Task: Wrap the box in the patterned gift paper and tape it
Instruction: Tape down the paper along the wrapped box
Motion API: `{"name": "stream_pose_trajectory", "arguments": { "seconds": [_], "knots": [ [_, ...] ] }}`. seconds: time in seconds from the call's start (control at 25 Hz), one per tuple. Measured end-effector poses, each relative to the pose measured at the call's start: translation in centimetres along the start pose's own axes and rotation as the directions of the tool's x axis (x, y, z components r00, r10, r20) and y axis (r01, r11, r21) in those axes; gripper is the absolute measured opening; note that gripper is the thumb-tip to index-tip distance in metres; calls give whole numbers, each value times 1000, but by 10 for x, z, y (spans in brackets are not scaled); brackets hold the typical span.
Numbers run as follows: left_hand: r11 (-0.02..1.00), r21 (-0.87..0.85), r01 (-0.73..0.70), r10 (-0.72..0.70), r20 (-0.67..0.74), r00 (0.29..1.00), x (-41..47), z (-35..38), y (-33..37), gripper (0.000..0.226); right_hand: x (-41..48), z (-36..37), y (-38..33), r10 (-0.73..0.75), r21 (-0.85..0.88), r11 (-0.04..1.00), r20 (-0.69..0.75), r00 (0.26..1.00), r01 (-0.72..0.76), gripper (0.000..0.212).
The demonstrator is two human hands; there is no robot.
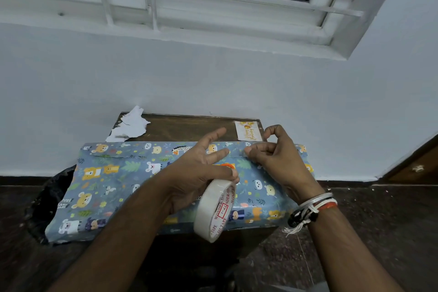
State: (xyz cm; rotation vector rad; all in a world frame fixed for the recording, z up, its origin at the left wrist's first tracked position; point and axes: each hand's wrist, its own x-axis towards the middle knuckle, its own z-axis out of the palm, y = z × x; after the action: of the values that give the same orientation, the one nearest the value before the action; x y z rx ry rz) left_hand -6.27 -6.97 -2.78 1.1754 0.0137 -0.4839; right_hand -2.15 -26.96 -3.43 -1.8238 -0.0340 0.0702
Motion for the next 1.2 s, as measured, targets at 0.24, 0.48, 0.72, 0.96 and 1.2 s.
{"name": "stream_pose_trajectory", "arguments": {
  "seconds": [0.24, 0.48, 0.72, 0.96, 1.2],
  "knots": [
    [1000, 17, 16, -16, -15, 1000, 0, -1, 1, 98, 4, 2, 1, 1, -68, 998, 37, 999, 1, 39],
    [999, 22, 25, -24, -29, 999, 0, 1, 2, 104, 2, 9, 3, 75, 19, 997, -7, 997, -75, 42],
    [999, 26, 18, -18, -33, 999, 0, 1, 0, 106, 4, 20, 8, 123, 67, 991, -92, 988, -117, 45],
    [999, 37, 22, -20, -52, 998, 0, 2, 1, 102, 9, 23, 13, 40, -227, 971, -176, 984, -80, 47],
    [999, 24, 41, -39, -50, 998, 0, -1, -1, 106, 18, 28, 5, -46, -502, 864, -162, 986, -42, 45]
  ]
}}
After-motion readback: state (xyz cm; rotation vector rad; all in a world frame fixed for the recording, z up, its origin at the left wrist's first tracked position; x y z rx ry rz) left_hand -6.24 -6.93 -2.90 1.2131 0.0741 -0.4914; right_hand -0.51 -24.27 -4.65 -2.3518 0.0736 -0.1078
